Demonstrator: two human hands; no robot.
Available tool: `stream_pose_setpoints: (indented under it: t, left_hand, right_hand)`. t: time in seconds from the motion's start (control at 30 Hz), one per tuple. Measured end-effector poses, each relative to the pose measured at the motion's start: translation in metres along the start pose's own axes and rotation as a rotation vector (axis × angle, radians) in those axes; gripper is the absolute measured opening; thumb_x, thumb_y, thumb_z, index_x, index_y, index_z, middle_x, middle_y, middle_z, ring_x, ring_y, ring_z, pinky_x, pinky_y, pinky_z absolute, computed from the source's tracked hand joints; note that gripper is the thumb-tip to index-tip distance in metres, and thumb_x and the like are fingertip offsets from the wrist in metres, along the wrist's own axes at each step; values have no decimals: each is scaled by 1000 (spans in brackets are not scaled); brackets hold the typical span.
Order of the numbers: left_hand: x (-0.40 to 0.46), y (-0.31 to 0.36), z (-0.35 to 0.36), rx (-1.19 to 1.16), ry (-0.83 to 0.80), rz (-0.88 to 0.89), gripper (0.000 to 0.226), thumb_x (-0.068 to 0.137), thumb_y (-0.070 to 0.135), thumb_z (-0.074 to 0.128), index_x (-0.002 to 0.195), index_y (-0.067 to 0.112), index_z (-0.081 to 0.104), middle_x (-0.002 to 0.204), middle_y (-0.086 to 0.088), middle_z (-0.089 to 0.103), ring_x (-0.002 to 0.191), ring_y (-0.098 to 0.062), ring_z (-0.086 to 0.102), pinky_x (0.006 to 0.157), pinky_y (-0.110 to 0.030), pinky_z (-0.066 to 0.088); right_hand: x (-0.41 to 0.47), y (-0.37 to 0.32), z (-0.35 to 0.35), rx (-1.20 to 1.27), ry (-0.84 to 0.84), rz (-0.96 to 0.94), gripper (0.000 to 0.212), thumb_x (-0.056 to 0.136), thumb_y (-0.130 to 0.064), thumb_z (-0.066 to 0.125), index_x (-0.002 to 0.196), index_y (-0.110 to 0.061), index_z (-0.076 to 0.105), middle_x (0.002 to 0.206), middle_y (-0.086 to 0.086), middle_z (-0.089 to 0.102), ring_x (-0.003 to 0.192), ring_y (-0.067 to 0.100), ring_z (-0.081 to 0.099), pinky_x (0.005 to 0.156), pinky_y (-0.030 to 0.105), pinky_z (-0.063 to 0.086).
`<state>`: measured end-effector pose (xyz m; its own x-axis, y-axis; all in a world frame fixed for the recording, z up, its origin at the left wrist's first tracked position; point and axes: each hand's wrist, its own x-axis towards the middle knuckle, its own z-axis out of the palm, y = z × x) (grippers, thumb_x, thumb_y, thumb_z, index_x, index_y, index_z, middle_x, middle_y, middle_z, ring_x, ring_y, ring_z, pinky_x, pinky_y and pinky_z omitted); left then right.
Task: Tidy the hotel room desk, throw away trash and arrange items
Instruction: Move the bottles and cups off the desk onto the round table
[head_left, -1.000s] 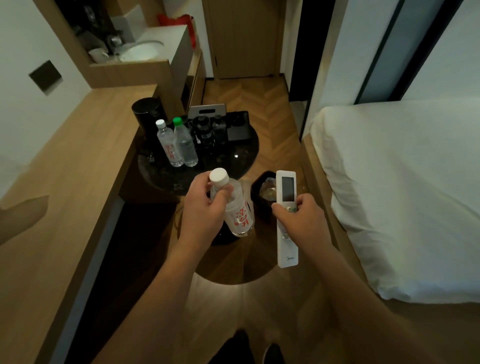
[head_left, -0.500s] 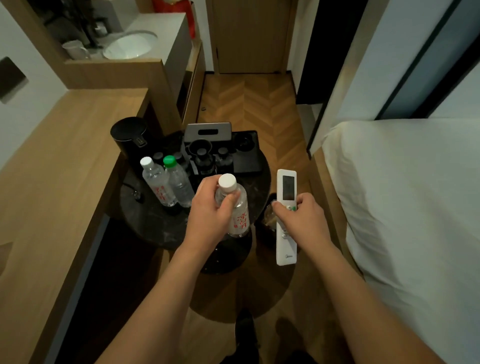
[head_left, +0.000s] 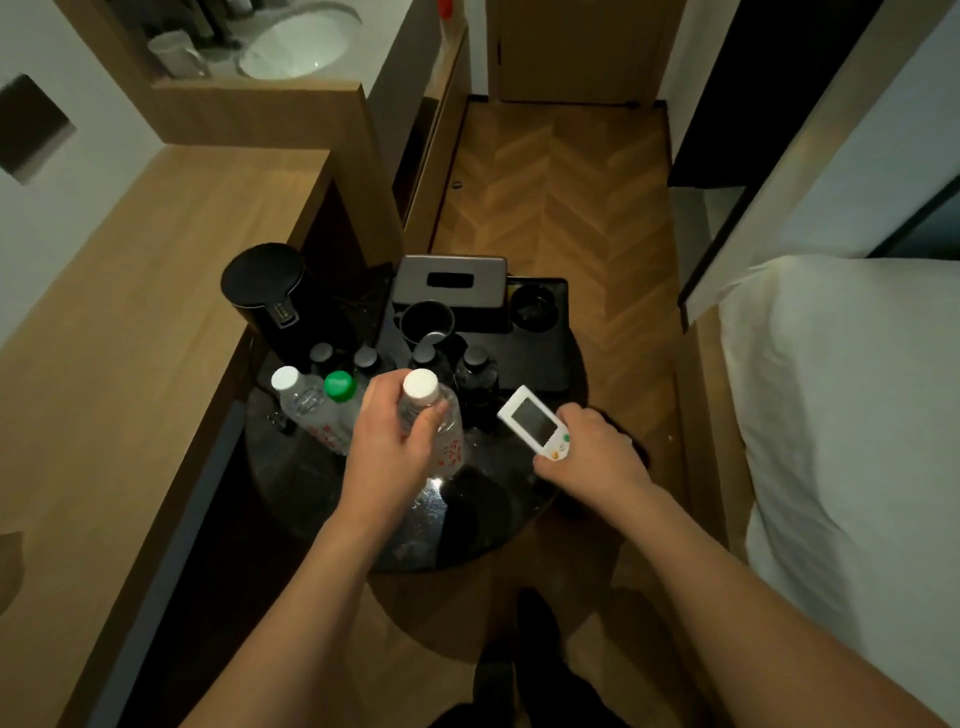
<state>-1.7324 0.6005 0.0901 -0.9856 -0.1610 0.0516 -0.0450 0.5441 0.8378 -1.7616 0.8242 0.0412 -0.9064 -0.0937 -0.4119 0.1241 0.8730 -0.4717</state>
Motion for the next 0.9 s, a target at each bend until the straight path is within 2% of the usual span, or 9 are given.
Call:
stream_pose_setpoints:
  t: [0.13, 0.3, 0.4, 0.47, 0.73, 0.9]
  left_hand:
    - [19, -18, 14, 88, 9, -44, 26, 95, 24, 66, 118, 24, 54, 115, 7, 54, 103, 6, 53, 81, -17, 47]
    - [33, -43, 29, 135, 6, -63, 24, 95, 19, 66, 117, 18, 55, 112, 4, 52, 99, -4, 54, 78, -25, 49]
    - [36, -49, 32, 151, 24, -66, 24, 96, 16, 65, 118, 15, 55, 112, 5, 50, 101, 1, 51, 78, -9, 40]
    - [36, -52, 32, 170, 25, -66, 25, 96, 15, 65, 119, 14, 54, 112, 5, 49, 102, 3, 50, 77, -4, 38]
    - [37, -59, 29, 190, 38, -55, 25, 96, 10, 64, 119, 10, 54, 114, 4, 49, 101, 9, 49, 80, -3, 37]
    - [36, -57, 32, 205, 52, -69, 26, 95, 11, 65, 119, 10, 54, 113, 4, 48, 100, 12, 47, 79, -1, 36]
  right_hand:
    - [44, 7, 16, -278, -165, -191, 57, 77, -41, 71, 125, -22, 45, 121, 4, 50, 113, 26, 52, 85, 37, 48]
    - [80, 15, 45, -484, -297, -313, 63, 80, -38, 69, 135, -22, 42, 127, 7, 47, 117, 27, 48, 91, 40, 47]
    - [95, 15, 58, -562, -316, -397, 62, 82, -34, 68, 136, -22, 42, 130, 8, 46, 120, 28, 46, 96, 40, 42]
    - [103, 13, 64, -602, -325, -449, 61, 83, -32, 68, 137, -22, 41, 130, 8, 46, 121, 28, 46, 100, 41, 40]
    - [119, 10, 83, -731, -315, -609, 61, 88, -32, 64, 142, -19, 40, 132, 10, 47, 121, 29, 46, 104, 40, 36]
    - [121, 8, 86, -726, -305, -611, 60, 89, -29, 62, 143, -18, 39, 133, 10, 47, 121, 30, 45, 108, 40, 32]
